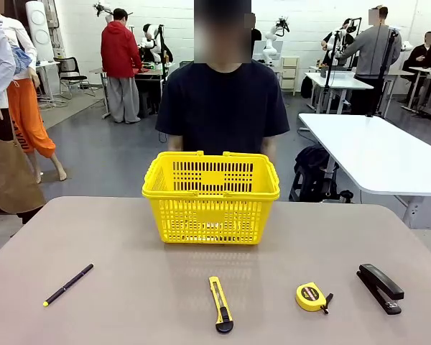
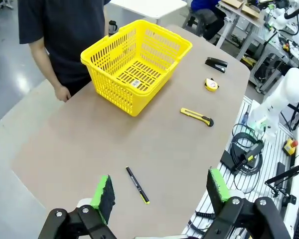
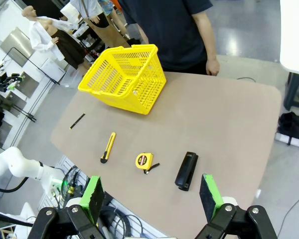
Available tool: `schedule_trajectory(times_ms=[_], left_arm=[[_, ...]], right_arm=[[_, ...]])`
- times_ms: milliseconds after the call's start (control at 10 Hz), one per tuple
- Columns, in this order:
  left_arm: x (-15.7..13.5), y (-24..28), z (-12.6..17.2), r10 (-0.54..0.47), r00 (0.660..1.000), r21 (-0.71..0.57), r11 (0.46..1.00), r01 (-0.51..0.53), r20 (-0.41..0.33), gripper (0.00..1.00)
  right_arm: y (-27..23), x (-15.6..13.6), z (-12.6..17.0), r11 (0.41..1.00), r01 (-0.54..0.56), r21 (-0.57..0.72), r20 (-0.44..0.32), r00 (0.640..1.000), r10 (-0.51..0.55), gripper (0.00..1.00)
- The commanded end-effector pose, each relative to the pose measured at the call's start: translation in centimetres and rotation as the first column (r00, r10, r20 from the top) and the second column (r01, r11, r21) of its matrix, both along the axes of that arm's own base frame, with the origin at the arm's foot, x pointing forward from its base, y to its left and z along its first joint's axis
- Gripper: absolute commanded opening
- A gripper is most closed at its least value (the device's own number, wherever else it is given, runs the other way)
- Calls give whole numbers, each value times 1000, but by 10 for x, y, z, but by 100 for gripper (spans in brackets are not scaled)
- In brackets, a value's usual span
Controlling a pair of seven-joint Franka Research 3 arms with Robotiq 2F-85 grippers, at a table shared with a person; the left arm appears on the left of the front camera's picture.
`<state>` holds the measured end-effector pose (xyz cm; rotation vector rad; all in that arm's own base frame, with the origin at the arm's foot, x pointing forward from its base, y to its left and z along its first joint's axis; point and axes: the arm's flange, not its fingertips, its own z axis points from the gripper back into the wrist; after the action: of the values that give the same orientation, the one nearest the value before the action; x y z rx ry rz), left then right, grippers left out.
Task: Place the items the person wants into the basket.
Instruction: Pick up the item the person points to and place it in the Market Basket.
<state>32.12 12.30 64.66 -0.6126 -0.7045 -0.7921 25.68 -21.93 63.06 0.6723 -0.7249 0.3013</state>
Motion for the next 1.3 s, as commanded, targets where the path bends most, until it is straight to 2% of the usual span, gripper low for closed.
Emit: schedule_trajectory(times_ms=[0, 300, 400, 1200], left_arm=[[-20, -6, -5, 32, 999, -13, 999, -31, 26, 96], [-23, -27, 1, 48, 998, 87, 995, -50, 26, 96], [-21, -3, 5, 23, 999, 14, 1000, -24, 24, 96], [-21, -3, 5, 23, 999, 14, 1000, -24, 24, 96]], right_arm=[[1, 1, 1, 1000, -14, 17, 21, 1000, 14, 100], [1, 1, 1, 1000, -14, 17, 21, 1000, 14, 100], [1, 1, 1, 1000, -14, 17, 21, 1000, 14, 100], [1, 1, 1, 1000, -14, 17, 21, 1000, 14, 100]])
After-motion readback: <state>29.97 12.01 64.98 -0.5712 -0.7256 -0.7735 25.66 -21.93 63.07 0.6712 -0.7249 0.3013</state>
